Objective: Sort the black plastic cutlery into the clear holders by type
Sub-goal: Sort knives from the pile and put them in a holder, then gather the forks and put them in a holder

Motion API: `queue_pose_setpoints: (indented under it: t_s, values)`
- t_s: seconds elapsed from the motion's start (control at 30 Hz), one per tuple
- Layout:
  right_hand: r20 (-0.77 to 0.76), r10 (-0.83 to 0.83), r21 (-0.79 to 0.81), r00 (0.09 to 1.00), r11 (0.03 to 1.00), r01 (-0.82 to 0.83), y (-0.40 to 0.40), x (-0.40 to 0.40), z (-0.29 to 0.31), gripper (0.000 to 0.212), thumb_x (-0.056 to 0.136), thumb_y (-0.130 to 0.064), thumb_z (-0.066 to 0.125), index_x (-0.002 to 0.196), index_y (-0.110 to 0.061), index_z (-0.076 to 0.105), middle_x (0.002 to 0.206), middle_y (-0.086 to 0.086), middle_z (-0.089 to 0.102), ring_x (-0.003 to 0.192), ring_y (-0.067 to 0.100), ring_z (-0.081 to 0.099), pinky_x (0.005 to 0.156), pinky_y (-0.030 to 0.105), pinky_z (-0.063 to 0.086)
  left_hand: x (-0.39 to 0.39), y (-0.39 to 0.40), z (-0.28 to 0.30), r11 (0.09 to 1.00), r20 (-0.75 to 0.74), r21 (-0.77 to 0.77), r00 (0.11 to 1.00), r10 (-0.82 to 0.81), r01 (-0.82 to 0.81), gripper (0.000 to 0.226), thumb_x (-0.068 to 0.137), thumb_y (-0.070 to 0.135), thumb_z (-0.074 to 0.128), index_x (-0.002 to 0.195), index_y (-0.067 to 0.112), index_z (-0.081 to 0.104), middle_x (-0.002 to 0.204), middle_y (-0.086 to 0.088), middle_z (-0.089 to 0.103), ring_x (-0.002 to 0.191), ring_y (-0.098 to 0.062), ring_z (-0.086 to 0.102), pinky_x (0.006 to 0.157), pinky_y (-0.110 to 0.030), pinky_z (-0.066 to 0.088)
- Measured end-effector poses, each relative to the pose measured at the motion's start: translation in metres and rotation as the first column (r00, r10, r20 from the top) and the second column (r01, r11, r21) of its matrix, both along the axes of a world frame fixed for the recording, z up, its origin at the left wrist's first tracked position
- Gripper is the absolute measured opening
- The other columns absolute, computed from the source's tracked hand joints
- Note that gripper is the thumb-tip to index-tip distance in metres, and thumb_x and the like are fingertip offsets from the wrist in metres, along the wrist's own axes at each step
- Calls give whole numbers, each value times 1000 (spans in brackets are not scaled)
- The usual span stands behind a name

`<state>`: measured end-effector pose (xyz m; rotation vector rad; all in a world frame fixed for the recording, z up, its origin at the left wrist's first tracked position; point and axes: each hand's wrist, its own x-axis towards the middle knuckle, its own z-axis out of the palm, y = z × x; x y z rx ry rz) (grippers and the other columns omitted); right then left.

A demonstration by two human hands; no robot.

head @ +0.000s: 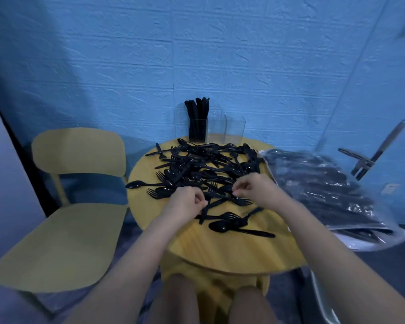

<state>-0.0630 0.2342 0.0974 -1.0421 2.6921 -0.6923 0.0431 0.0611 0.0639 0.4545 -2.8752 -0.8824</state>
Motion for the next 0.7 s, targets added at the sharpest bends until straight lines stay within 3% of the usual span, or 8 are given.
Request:
queue_pose_setpoints:
  t_s: [0.23, 0.33, 0.57, 0.7]
  values:
    - [16, 59, -18, 998, 998, -59, 21, 34, -30, 37, 82, -39, 70, 114, -20, 65, 103, -8, 59, 92, 7, 55, 75, 15, 42, 2, 17, -14, 995, 16, -33, 996, 91, -91, 22, 86, 27, 67, 104, 18, 59, 102, -4, 61, 91, -19, 60, 84, -38, 53]
    - [-53, 73, -6, 996, 997, -73, 22, 40, -46, 48, 84, -41, 68, 125, -19, 58, 116, -1, 56, 102, 11, 52, 81, 17, 38, 2, 20, -12, 992, 18, 2, 992, 126, -126, 17, 87, 21, 66, 101, 20, 57, 102, -4, 63, 91, -20, 62, 84, -40, 54]
    - [-161, -70, -118, 984, 992, 51, 17, 35, -67, 42, 88, -41, 62, 125, -20, 60, 121, 0, 60, 116, 19, 49, 97, 29, 39, 3, 11, 1, 988, 23, 45, 989, 144, -145, 20, 88, 4, 58, 94, 22, 63, 108, -7, 66, 95, -19, 63, 83, -31, 54]
    - [-155, -122, -160, 980, 982, 97, 12, 25, -67, 39, 90, -34, 62, 125, -17, 61, 122, 2, 60, 117, 20, 49, 97, 31, 41, 11, -2, 12, 994, 22, 16, 994, 103, -104, 21, 91, 8, 58, 105, 16, 70, 113, -6, 65, 101, -17, 61, 90, -28, 50]
